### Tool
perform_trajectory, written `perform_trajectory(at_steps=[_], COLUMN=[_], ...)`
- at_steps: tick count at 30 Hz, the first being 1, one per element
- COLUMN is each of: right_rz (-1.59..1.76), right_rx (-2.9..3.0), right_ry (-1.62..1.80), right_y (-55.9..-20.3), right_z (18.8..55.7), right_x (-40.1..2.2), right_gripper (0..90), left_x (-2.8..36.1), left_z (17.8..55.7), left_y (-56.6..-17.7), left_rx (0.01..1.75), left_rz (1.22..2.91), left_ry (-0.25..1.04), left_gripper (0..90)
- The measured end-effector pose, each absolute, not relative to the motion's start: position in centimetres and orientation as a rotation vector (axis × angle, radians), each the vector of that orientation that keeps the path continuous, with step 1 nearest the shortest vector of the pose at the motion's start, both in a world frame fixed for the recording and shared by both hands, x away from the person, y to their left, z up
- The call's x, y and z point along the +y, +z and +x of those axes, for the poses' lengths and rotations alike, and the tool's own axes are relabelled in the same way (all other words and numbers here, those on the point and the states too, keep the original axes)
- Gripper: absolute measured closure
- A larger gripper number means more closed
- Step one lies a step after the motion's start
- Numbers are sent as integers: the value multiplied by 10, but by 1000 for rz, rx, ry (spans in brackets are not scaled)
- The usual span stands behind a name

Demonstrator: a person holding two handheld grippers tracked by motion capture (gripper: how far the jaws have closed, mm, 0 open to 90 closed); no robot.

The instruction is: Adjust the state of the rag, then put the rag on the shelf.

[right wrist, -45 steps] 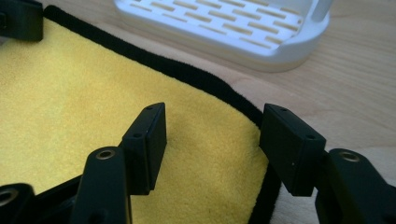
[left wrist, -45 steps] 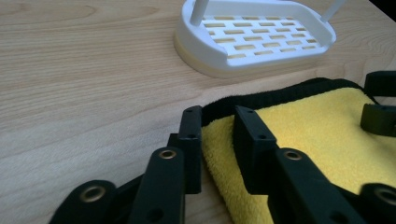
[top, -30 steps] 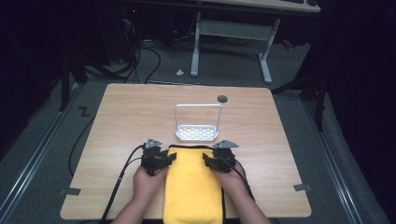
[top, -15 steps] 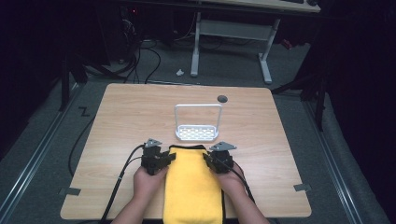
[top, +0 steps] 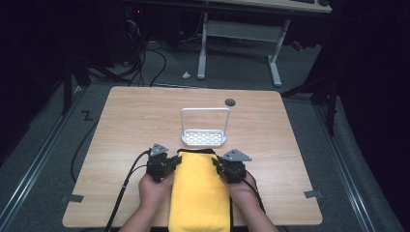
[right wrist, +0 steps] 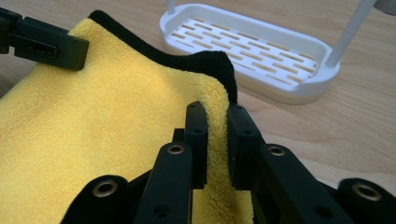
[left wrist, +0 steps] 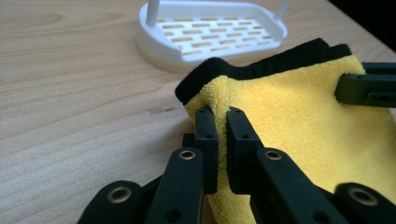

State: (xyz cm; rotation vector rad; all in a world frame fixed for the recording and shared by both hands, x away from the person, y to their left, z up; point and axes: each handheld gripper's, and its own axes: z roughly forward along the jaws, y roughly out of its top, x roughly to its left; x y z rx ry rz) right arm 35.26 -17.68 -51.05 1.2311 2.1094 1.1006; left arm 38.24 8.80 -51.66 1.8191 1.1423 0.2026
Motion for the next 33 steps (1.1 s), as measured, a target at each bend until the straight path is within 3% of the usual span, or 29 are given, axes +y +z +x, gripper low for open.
perform_trajectory(at_steps=[33], right_rz=[1094], right_rx=[1893], right_ry=[1201], right_y=[-435], right_z=[348], right_x=[-183], right_gripper=[810], left_x=[88], left_z=[389], left_y=[-427], left_rx=[958], left_rz=[1659], left_ry=[355], left_gripper=[852])
